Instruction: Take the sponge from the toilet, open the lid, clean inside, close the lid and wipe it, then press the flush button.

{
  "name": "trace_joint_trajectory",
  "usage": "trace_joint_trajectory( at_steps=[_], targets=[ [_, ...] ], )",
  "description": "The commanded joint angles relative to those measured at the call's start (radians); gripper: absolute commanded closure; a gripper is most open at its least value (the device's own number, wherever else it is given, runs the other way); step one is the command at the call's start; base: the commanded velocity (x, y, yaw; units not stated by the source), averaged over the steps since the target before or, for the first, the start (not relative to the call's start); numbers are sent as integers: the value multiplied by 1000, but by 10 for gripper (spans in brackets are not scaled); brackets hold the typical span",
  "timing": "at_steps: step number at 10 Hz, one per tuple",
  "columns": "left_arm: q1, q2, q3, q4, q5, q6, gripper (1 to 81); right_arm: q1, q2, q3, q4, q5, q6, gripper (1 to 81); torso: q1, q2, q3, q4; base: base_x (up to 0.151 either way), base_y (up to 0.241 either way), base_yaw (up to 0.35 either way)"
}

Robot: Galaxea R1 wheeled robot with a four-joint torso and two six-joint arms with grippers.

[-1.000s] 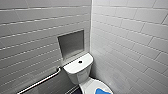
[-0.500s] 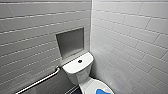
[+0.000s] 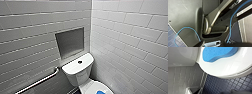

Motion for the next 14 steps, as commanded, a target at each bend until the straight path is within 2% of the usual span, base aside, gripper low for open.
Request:
trace_joint_trajectory(
  at_steps=[1, 4, 5, 9, 11, 12, 13, 14],
  targets=[
    [16, 1, 15, -7, 75, 6, 10, 104, -6, -32, 1, -31, 63, 10, 62, -95, -50, 0, 0, 0, 0],
    [53, 13, 9, -1, 74, 6, 10, 162, 2, -58, 1, -31, 119, 10, 133, -210, -111, 0, 0, 0, 0],
    [64, 25, -10, -1, 74, 6, 10, 181, 3, -67, 1, -31, 145, 10, 157, -247, -73, 0, 0, 0, 0],
    [81, 67, -69, -2, 74, 6, 10, 233, 34, -112, 4, -33, 209, 10, 248, -393, -87, 0, 0, 0, 0],
    [81, 64, -69, -8, 75, 6, 10, 239, 57, -130, -1, -31, 241, 10, 294, -466, -181, 0, 0, 0, 0],
    [81, 62, -69, -10, 75, 6, 10, 245, 71, -141, 2, -31, 248, 10, 309, -493, -189, 0, 0, 0, 0],
    [81, 62, -69, -10, 75, 4, 10, 253, 75, -144, 4, -31, 255, 10, 262, -420, -119, 0, 0, 0, 0],
    [81, 62, -69, -12, 75, 4, 10, 264, 75, -146, 2, -31, 296, 10, 273, -439, -145, 0, 0, 0, 0]
  ],
)
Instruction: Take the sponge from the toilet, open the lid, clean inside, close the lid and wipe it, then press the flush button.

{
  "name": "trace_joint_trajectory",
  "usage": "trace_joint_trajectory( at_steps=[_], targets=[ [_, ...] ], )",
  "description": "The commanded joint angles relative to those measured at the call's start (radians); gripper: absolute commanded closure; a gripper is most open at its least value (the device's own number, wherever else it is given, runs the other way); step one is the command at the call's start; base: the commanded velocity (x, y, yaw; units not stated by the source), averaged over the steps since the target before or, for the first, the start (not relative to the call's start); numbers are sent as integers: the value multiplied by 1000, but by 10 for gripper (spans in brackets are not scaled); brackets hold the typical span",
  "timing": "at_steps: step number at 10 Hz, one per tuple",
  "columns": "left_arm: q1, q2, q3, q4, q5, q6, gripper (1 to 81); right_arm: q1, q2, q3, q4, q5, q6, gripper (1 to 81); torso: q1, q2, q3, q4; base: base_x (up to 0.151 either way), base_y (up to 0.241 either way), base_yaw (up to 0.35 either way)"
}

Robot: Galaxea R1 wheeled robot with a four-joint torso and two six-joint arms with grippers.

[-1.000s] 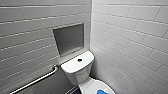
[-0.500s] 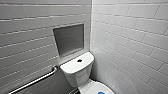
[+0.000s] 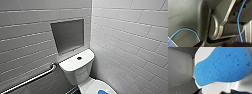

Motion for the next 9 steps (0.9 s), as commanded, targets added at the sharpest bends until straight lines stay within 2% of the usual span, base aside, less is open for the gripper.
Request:
trace_joint_trajectory(
  at_steps=[1, 4, 9],
  targets=[
    [14, 0, 14, -11, 75, 5, 10, 129, -30, 11, 4, -19, 46, 10, -1, 2, 1, 0, 0, 0, 0],
    [14, -1, 14, -12, 75, 2, 10, 160, -25, -17, 5, -22, 103, 10, 2, -6, -5, 0, 0, 0, 0],
    [14, -6, 14, -11, 76, -6, 10, 147, 33, -109, 5, -33, 152, 10, 3, -6, -5, 0, 0, 0, 0]
  ],
)
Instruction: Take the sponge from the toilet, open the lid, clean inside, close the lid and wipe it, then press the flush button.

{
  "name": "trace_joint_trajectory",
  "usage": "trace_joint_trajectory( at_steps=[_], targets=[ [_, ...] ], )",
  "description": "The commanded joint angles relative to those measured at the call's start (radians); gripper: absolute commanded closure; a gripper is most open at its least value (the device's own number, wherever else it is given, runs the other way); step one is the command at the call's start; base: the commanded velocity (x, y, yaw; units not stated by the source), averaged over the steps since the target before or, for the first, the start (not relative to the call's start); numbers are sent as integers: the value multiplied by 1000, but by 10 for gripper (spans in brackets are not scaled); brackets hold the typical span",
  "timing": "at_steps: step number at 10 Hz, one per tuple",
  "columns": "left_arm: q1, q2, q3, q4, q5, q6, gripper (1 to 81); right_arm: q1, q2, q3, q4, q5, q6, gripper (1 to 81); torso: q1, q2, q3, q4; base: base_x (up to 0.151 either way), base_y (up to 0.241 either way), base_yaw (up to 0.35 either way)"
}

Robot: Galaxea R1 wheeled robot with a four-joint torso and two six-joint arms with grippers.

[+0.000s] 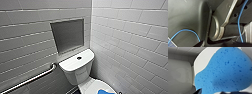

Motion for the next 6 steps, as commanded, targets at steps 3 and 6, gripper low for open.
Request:
trace_joint_trajectory(
  at_steps=[3, 6],
  targets=[
    [17, -9, 14, -12, 79, -2, 10, 112, 10, -46, 5, -25, 42, 10, 0, 0, 0, 0, 0, 0, 0],
    [17, -14, 14, -12, 84, -4, 10, 121, 54, -141, -11, -25, 42, 10, 0, 0, 0, 0, 0, 0, 0]
  ],
)
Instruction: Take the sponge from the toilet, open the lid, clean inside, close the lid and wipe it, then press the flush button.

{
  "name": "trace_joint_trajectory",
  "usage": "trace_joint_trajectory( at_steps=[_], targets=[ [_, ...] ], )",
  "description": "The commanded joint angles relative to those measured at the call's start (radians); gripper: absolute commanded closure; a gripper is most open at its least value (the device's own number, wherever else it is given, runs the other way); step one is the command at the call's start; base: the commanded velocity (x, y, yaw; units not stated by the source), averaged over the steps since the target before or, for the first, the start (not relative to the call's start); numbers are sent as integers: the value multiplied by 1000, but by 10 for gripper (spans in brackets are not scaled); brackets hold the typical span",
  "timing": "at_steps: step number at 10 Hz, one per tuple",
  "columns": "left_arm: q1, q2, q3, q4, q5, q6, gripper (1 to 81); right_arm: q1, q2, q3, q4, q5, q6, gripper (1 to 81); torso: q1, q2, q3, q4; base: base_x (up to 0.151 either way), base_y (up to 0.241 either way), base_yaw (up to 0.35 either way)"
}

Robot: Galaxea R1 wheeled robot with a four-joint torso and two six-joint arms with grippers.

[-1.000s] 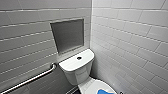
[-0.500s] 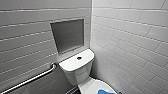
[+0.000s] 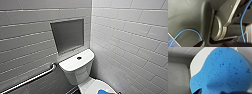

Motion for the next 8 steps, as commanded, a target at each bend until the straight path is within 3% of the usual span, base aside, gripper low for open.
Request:
trace_joint_trajectory(
  at_steps=[1, 4, 8],
  targets=[
    [17, -9, 14, -9, 83, -1, 10, 121, 13, -59, -13, -23, 5, 10, 0, 0, 0, 0, 0, 0, 0],
    [17, -11, 14, -18, 88, -2, 10, 122, 64, -154, -76, -23, 3, 10, 0, 0, 0, 0, 0, 0, 0],
    [20, -23, 14, -32, 89, -2, 10, 115, 90, -219, -240, -23, 3, 10, 0, 0, 0, 0, 0, 0, 0]
  ],
)
